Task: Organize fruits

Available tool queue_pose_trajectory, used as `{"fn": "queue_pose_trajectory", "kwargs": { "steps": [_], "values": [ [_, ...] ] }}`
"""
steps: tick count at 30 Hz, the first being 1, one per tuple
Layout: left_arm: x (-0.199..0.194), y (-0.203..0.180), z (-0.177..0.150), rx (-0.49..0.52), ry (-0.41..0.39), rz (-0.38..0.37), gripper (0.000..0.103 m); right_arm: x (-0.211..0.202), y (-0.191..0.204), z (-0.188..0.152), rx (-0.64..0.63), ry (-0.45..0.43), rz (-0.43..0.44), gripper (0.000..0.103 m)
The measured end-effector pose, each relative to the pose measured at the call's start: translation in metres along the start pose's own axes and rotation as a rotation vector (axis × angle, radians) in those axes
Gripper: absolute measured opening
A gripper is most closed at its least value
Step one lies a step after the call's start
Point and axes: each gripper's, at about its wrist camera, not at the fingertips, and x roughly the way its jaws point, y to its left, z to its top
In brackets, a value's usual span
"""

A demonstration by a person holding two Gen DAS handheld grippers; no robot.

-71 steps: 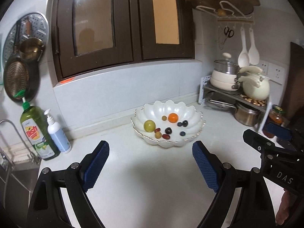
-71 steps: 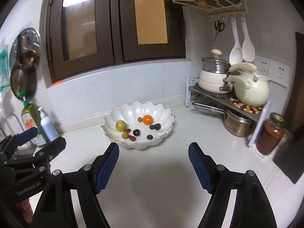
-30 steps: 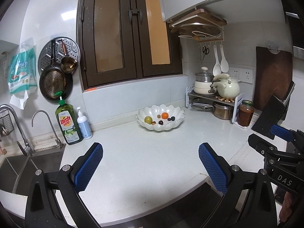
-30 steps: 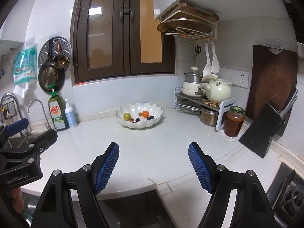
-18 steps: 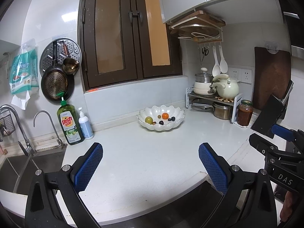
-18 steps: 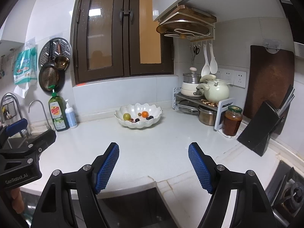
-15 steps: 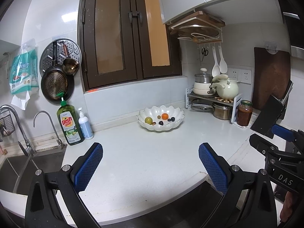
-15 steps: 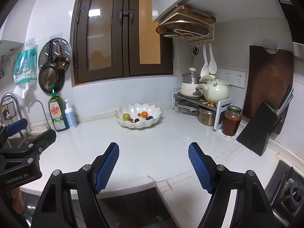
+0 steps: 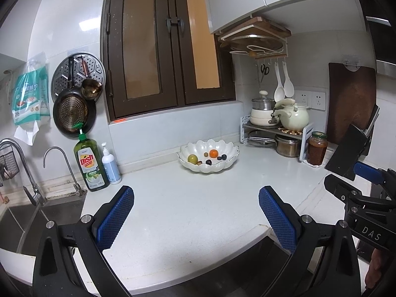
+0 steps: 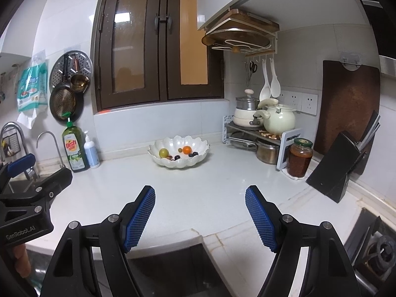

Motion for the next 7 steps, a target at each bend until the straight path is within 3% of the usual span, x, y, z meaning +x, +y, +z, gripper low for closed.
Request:
{"fn": "queue_pose_trajectory", "kwargs": {
  "steps": [7],
  "values": [
    [-0.0016,-0.0002,0.0005,0.001,-0.006,0.003,0.103,0.0001,-0.0002,0.0002,0.001,0.0,-0.002,0.076]
  ]
}}
